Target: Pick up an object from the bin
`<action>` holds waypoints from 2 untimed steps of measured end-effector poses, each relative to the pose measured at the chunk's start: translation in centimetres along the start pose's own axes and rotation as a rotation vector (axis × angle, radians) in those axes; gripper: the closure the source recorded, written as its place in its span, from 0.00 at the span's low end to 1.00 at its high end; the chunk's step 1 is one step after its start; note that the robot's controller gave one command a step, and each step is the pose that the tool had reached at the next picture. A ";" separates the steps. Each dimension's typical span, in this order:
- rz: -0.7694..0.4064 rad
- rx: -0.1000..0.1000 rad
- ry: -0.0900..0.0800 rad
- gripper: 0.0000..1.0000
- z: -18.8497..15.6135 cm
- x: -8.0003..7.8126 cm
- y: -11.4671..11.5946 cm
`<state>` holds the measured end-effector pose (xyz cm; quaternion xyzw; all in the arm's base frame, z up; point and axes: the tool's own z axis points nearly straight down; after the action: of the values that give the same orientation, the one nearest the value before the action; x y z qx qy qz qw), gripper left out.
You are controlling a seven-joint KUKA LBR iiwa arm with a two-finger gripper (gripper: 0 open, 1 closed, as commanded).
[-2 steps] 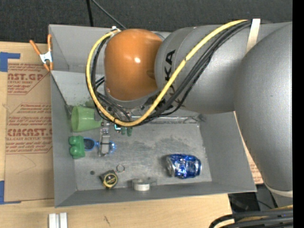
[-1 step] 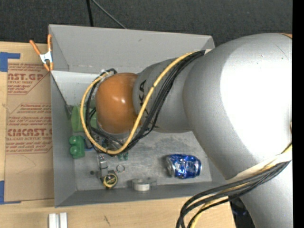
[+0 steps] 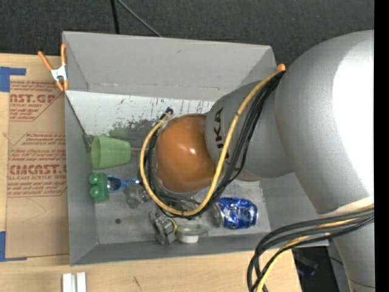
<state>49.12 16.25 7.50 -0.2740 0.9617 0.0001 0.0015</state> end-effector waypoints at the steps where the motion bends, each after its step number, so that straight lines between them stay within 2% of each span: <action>1: -0.182 0.001 0.001 0.00 -0.4 4.2 -5.9; 2: -0.369 0.003 -0.006 0.00 0.4 3.0 -3.1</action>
Offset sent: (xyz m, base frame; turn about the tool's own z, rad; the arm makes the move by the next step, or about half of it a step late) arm -0.0058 -0.0706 0.0039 -0.1853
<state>48.22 12.10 7.13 -0.4457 0.8952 -0.0007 0.0047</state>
